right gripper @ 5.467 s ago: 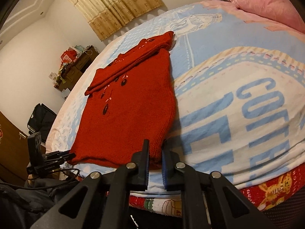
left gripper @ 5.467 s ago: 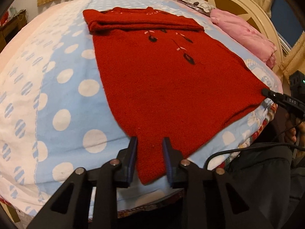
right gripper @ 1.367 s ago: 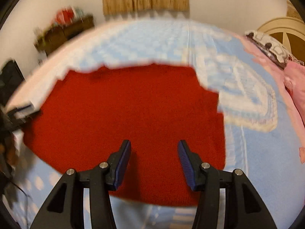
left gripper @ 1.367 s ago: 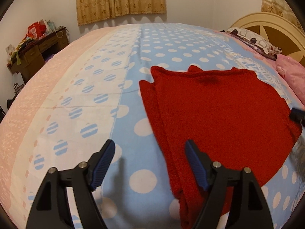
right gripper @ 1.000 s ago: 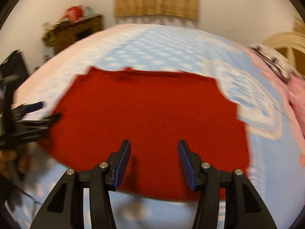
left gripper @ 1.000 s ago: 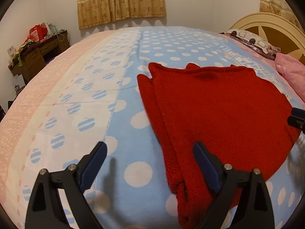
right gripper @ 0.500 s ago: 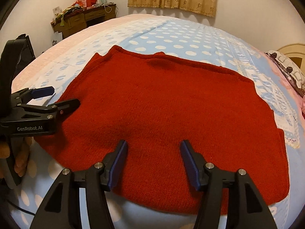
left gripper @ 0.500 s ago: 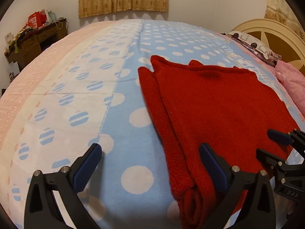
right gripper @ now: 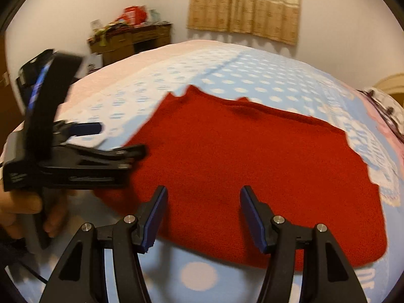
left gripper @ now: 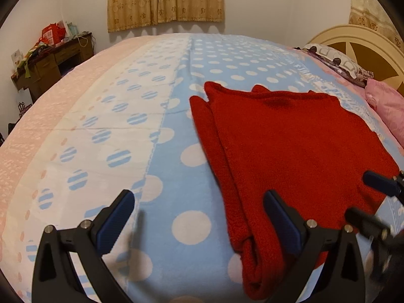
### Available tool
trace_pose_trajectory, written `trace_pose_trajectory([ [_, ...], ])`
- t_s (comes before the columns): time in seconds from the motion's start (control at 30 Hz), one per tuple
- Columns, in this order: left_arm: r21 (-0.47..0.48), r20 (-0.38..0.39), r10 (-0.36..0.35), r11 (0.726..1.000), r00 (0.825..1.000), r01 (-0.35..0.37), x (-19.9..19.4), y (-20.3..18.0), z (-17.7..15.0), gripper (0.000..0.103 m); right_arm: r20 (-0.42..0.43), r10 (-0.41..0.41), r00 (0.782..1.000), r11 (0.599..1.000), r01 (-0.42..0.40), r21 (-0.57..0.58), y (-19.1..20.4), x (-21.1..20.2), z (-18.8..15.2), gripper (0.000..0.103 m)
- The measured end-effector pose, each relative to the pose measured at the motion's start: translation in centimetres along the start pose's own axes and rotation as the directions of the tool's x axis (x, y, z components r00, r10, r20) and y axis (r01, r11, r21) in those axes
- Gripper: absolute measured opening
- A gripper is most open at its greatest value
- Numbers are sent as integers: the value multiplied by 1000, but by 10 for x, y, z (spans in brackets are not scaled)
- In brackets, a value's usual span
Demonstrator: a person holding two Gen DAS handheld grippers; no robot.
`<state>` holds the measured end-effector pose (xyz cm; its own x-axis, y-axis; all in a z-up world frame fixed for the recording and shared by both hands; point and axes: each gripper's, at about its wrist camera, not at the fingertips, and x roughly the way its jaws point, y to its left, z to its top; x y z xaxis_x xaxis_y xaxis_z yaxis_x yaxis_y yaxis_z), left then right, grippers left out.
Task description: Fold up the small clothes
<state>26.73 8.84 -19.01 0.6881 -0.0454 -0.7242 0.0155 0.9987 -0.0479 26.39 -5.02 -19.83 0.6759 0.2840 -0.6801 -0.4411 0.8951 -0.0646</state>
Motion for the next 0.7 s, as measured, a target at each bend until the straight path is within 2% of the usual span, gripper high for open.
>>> trace_pose_trajectory([
  [0.07,-3,-4,1,1000,1000,-1,1,-1,0,103,-40,-17,999,999,16,-28,10,13,-1,60],
  [0.13,4,-9,1,1000,1000,-1,4,-1,2,103,-62,-22,998,1000,21,-7,8,26,-4,60],
  [0.3,19,-20,-4,1000,1000,5,12,-5,10,103,-43,-36,998,999,37,21,4,29,-1,60],
  [0.47,32,-20,3,999,1000,-2,8,-4,11,103,5,-8,1000,999,8,47,3,8,-6,60],
  [0.7,34,6,31,999,999,-31,-6,9,16,103,38,-31,999,999,33,-43,22,-2,-11,60],
])
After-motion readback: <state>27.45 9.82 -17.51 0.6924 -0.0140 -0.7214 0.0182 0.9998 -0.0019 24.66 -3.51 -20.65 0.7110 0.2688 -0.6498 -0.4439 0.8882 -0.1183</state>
